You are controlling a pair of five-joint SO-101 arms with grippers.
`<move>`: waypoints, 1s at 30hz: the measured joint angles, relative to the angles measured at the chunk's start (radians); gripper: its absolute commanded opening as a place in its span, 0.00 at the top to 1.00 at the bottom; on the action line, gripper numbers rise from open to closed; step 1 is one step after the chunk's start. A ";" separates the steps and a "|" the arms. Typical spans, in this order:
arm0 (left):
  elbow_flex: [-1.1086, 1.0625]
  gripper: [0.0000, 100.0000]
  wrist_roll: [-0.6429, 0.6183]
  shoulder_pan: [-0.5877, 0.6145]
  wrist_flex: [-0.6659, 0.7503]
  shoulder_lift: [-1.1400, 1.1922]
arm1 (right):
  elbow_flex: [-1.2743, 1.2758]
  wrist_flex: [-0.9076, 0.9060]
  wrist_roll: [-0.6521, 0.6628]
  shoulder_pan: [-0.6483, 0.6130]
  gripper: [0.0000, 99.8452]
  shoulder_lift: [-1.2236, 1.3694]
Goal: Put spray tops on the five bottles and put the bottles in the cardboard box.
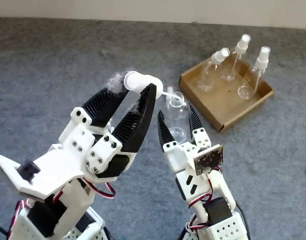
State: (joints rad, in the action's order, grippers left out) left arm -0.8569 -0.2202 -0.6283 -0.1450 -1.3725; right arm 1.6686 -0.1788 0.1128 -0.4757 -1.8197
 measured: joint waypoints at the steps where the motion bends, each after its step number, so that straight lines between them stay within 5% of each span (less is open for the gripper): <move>1: 0.000 0.97 0.000 0.005 0.000 0.017 | 0.000 0.000 0.000 0.002 0.83 0.000; 17: -0.002 0.97 0.000 0.091 0.003 0.149 | 0.000 -0.035 0.006 -0.002 0.83 0.000; 30: -0.002 0.97 0.000 0.094 0.003 0.011 | 0.000 -0.035 0.006 -0.002 0.83 0.000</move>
State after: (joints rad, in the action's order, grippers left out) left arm -0.8585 -0.2202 -0.5347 -0.1419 -1.3617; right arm 1.6686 -0.2140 0.1189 -0.4772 -1.8197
